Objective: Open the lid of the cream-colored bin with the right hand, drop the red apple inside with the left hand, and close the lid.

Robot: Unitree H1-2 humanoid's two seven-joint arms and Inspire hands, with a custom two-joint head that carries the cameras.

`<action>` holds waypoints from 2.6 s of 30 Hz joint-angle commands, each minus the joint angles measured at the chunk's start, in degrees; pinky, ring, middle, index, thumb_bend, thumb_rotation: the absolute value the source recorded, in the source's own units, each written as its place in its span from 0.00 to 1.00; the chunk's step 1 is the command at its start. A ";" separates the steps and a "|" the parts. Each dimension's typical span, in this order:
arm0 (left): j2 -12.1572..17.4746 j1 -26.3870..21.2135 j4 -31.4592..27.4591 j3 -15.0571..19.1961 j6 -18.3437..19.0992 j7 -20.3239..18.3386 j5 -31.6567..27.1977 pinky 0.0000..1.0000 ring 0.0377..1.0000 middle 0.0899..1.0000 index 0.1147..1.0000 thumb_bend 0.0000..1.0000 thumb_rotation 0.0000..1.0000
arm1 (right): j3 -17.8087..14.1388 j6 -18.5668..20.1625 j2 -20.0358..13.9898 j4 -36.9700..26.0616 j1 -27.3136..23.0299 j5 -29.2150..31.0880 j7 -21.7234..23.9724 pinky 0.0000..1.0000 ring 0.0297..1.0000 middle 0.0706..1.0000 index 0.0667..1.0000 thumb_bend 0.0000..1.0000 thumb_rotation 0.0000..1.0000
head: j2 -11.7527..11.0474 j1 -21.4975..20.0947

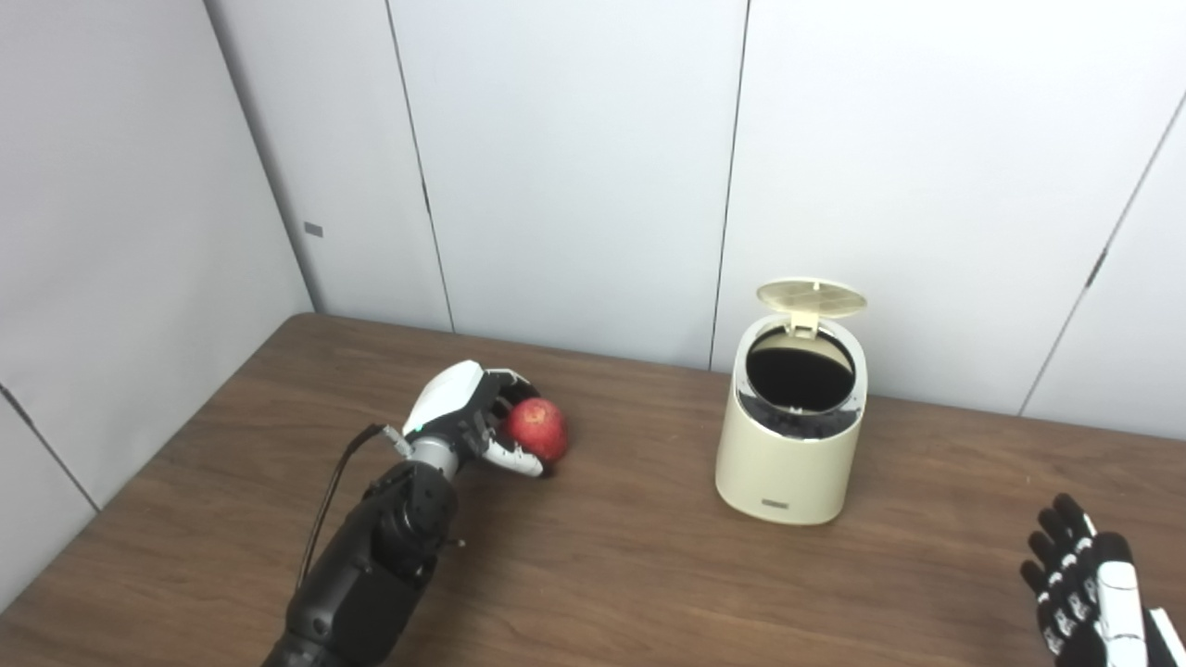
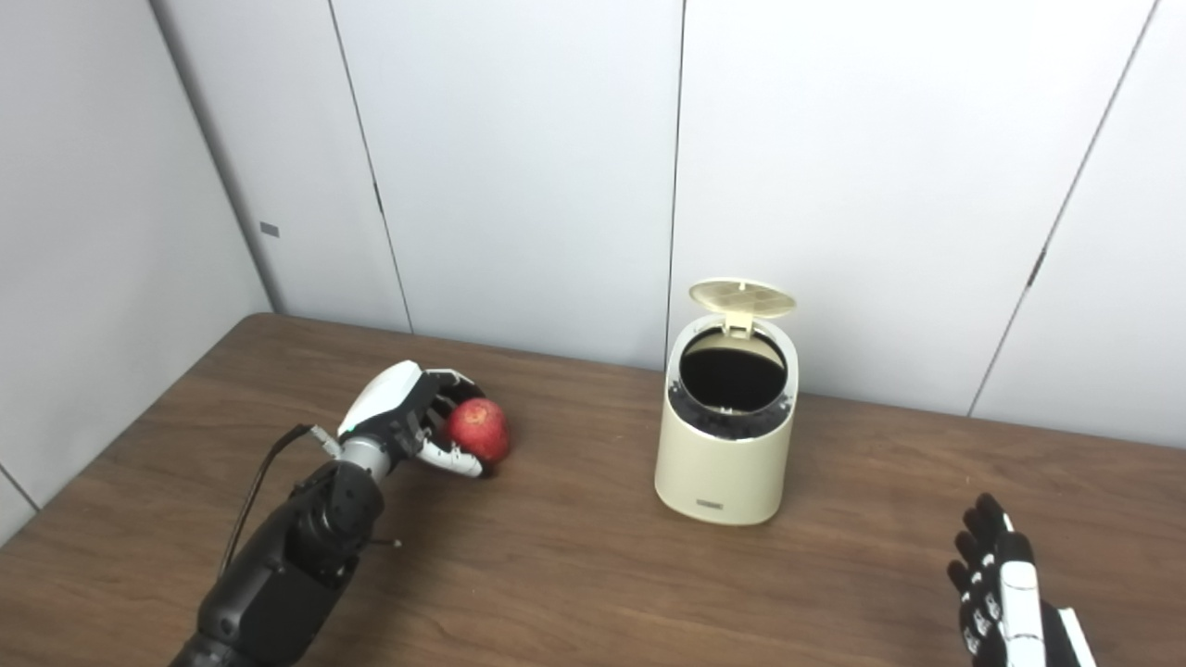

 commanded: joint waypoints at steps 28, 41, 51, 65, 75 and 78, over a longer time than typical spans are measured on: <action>-2.31 -0.37 0.16 1.09 -2.88 3.69 -6.82 0.55 0.46 0.47 0.39 0.50 0.00 | -0.28 -1.25 -0.49 -0.94 -0.56 0.39 0.12 1.00 1.00 1.00 1.00 0.44 1.00 | -0.15 -1.72; -8.59 1.59 -8.10 2.64 -7.36 15.58 -2.36 0.47 0.44 0.47 0.39 0.50 0.00 | -0.26 -7.84 0.17 5.68 -0.59 -0.20 0.52 1.00 1.00 1.00 0.99 0.41 1.00 | -3.41 -7.59; -9.47 1.06 -12.09 0.35 -11.20 16.53 0.80 0.36 0.42 0.46 0.40 0.48 0.00 | 0.30 -14.48 -0.33 11.30 -0.46 -1.73 0.63 1.00 1.00 0.98 0.95 0.46 1.00 | -4.70 -9.86; -11.31 -0.97 -18.96 -2.92 -10.05 14.72 7.33 0.31 0.38 0.45 0.44 0.47 0.00 | 1.58 -16.33 0.17 13.19 -0.11 -3.13 0.35 1.00 1.00 0.98 0.96 0.53 1.00 | -4.89 -11.69; -13.14 -3.40 -18.98 -3.20 -11.01 14.05 7.95 0.32 0.39 0.47 0.43 0.47 0.00 | 2.20 -17.21 0.56 14.87 -0.31 -3.04 0.47 1.00 1.00 0.98 0.97 0.57 1.00 | -4.99 -12.59; -13.29 -4.38 -17.72 -3.22 -11.95 14.71 7.91 0.32 0.39 0.47 0.44 0.47 0.00 | 2.47 -17.67 0.84 15.26 -0.51 -3.31 0.28 1.00 1.00 0.98 0.97 0.57 1.00 | -4.91 -13.36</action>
